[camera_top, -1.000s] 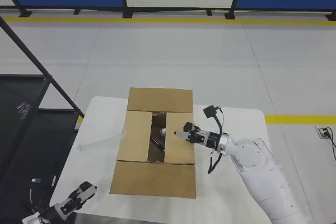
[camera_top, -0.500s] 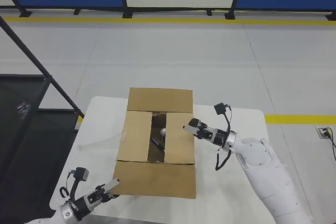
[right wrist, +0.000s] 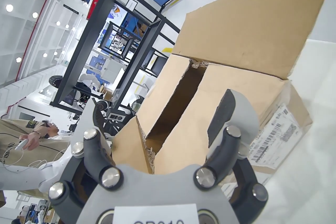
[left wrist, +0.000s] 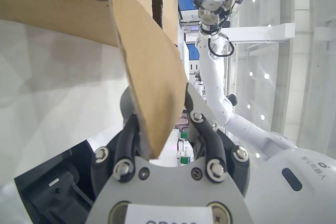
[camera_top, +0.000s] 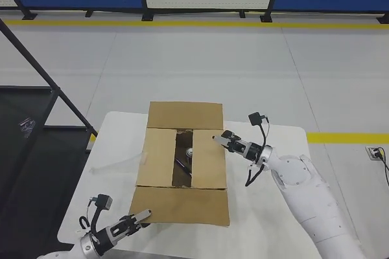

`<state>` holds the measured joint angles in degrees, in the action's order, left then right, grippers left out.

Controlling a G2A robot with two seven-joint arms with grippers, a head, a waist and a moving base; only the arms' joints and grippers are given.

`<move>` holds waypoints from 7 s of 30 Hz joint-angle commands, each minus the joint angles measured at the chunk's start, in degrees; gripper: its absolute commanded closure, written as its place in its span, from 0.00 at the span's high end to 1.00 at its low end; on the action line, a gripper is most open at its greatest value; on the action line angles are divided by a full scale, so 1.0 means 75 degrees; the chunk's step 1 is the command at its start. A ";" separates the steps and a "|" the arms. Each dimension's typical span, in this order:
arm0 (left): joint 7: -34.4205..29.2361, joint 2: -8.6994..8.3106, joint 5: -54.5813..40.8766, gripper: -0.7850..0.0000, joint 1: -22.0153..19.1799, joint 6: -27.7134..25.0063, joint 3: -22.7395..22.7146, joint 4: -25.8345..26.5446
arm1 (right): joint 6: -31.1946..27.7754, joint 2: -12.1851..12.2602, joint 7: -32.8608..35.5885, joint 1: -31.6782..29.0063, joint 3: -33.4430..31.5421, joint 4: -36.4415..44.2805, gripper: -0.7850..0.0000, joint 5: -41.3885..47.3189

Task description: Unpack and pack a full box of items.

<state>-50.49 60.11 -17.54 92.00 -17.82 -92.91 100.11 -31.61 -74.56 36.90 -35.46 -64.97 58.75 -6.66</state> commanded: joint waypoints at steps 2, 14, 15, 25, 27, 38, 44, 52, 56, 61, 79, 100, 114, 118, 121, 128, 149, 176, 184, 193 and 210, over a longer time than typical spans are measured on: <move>-0.0322 -0.0027 -0.0172 0.00 0.0015 -0.0092 -0.0088 -0.0093 | 0.0151 -0.0006 -0.0253 0.0110 0.0004 -0.0151 1.00 -0.0206; -0.1194 -0.0153 -0.0504 0.00 0.0207 -0.0358 -0.0632 -0.0306 | 0.0563 -0.0117 -0.0828 0.0682 0.0155 -0.1186 1.00 -0.0425; -0.1317 -0.0164 -0.0538 0.00 0.0228 -0.0372 -0.0659 -0.0296 | 0.0564 -0.0137 -0.0813 0.0751 0.0184 -0.1314 1.00 -0.0380; -0.2543 -0.0274 -0.0949 0.00 0.0338 -0.0566 -0.0815 -0.0427 | 0.0505 -0.0431 -0.0516 0.1580 0.0589 -0.2816 1.00 0.0134; -0.2695 -0.0291 -0.0996 0.00 0.0359 -0.0618 -0.0831 -0.0470 | 0.0405 -0.0500 -0.0509 0.1699 0.0659 -0.3090 1.00 0.0254; -0.2981 -0.0378 -0.0929 0.10 0.0296 -0.0738 -0.0892 -0.0665 | 0.0036 -0.0986 -0.0073 0.2156 0.1195 -0.4084 1.00 0.0817; -0.2771 -0.0402 -0.0963 1.00 0.0280 -0.0629 -0.0898 -0.0654 | -0.0347 -0.1196 0.0277 0.2373 0.1265 -0.4541 1.00 0.1315; -0.2564 -0.0427 -0.1235 1.00 0.0399 -0.0676 -0.1022 -0.0444 | -0.0991 -0.1261 0.1271 0.2629 0.0990 -0.5037 1.00 0.2280; -0.2440 -0.0433 -0.1556 1.00 0.0470 -0.0733 -0.1152 -0.0240 | -0.1217 -0.1235 0.1977 0.2690 0.0817 -0.5160 1.00 0.2760; -0.2329 -0.0437 -0.1826 1.00 0.0594 -0.0838 -0.1281 0.0093 | -0.1467 -0.1172 0.2751 0.2727 0.0616 -0.5202 1.00 0.3235; 0.0239 -0.0330 -0.1011 1.00 0.0189 -0.0915 -0.1161 0.1083 | -0.1100 -0.0755 0.3669 0.2022 0.0667 -0.3401 1.00 0.3199; 0.2418 -0.0155 0.2416 1.00 -0.1430 0.0655 0.0793 0.0814 | 0.1298 -0.0373 0.3284 0.0928 0.0447 -0.1081 1.00 0.2511; 0.2732 -0.0089 0.2977 1.00 -0.1875 0.1132 0.1228 0.0585 | 0.1873 -0.0234 0.3728 0.0435 0.0392 -0.0367 1.00 0.2641; 0.2803 -0.0077 0.3156 1.00 -0.1931 0.1234 0.1292 0.0536 | 0.1926 -0.0194 0.3834 0.0340 0.0363 -0.0160 1.00 0.2663; 0.2860 -0.0064 0.3229 1.00 -0.1965 0.1255 0.1351 0.0527 | 0.1989 -0.0166 0.3931 0.0274 0.0356 0.0003 1.00 0.2674; 0.3028 -0.0039 0.3324 1.00 -0.2008 0.1223 0.1404 0.0551 | 0.2283 -0.0131 0.3755 0.0115 0.0490 0.0349 1.00 0.2342; 0.4248 -0.0084 0.1998 1.00 0.0327 0.0405 -0.1305 0.0584 | 0.2044 -0.0098 0.3697 0.0040 0.0681 0.0138 1.00 0.2280; 0.5139 0.0315 -0.0139 1.00 -0.1648 0.1528 0.0336 -0.2265 | 0.2044 -0.0098 0.3697 0.0040 0.0681 0.0138 1.00 0.2280; 0.4778 0.0488 -0.1171 1.00 -0.2855 0.1880 0.0829 -0.3514 | 0.2044 -0.0098 0.3697 0.0040 0.0681 0.0138 1.00 0.2280; 0.4352 0.0646 -0.2027 1.00 -0.3957 0.1598 0.1019 -0.5073 | 0.2044 -0.0098 0.3697 0.0040 0.0681 0.0138 1.00 0.2280; 0.3807 0.0571 -0.2160 1.00 -0.3244 -0.0853 -0.0091 -0.3780 | 0.2044 -0.0098 0.3697 0.0040 0.0681 0.0138 1.00 0.2280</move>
<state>-22.30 64.48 -34.68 66.91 -23.81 -93.03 70.28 -16.28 -75.29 64.62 -35.16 -59.86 59.78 10.43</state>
